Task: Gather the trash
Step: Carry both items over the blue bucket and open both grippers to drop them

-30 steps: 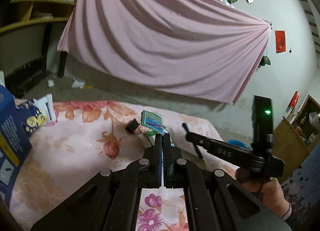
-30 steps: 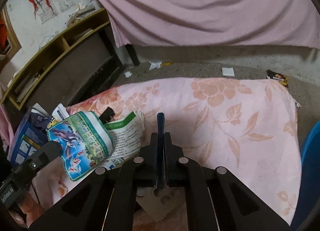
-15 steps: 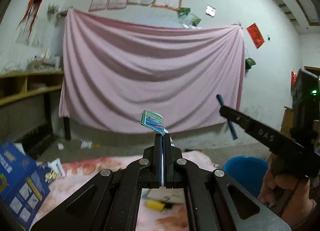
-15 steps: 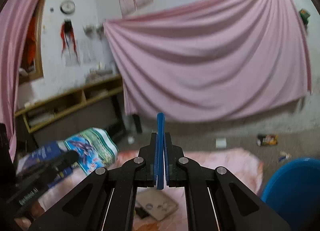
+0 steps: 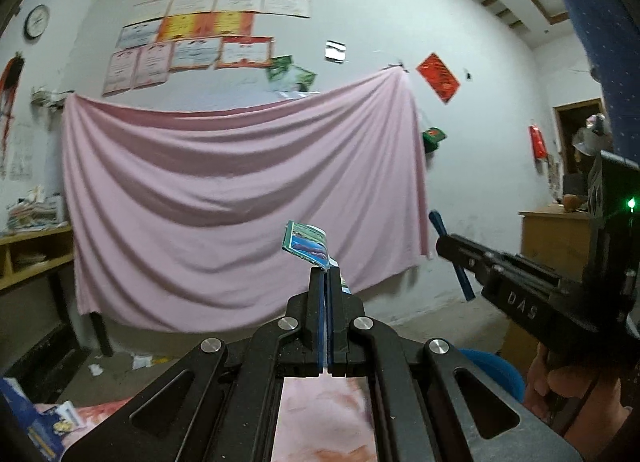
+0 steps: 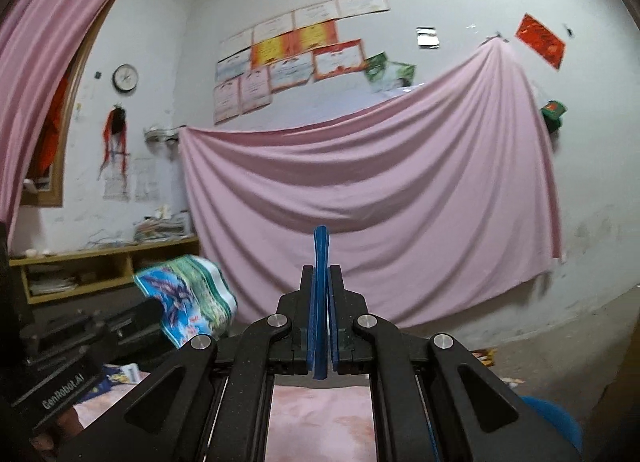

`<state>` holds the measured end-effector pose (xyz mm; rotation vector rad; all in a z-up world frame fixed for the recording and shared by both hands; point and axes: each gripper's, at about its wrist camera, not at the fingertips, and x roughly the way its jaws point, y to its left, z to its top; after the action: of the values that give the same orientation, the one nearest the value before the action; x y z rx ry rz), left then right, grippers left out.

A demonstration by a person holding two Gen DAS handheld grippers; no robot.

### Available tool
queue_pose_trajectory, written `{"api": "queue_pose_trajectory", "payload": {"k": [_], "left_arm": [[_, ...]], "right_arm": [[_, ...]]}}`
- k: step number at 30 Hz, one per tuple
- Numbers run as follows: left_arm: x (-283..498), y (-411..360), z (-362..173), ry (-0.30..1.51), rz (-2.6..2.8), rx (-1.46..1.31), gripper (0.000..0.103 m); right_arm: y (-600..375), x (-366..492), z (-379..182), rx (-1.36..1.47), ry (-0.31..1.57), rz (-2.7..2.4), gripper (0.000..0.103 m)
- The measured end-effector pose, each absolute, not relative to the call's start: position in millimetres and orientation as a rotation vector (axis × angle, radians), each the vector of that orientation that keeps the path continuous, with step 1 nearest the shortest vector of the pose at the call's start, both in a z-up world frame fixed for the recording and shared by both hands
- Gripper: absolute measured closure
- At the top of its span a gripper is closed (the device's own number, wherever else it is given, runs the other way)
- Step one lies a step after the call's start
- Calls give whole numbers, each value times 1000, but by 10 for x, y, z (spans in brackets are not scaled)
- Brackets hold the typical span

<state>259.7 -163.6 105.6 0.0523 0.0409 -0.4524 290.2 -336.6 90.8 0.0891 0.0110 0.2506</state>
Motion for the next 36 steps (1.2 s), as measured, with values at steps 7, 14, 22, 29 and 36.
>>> {"api": "queue_pose_trajectory", "payload": {"k": [7, 14, 22, 29, 36], "left_arm": [[2713, -2215, 1044, 101, -527, 38, 103], [2982, -2606, 991, 279, -579, -17, 103], [3254, -2823, 924, 448, -606, -50, 103], [3350, -2921, 799, 539, -580, -33, 103], [3391, -3006, 705, 589, -576, -24, 103]], "right_arm": [[-3930, 2846, 819, 116, 74, 153, 100], [-4339, 3067, 732, 167, 247, 96, 99], [-4609, 3195, 544, 214, 410, 75, 99], [-4661, 3274, 439, 234, 484, 73, 99], [-4691, 3336, 362, 252, 533, 63, 98]]}}
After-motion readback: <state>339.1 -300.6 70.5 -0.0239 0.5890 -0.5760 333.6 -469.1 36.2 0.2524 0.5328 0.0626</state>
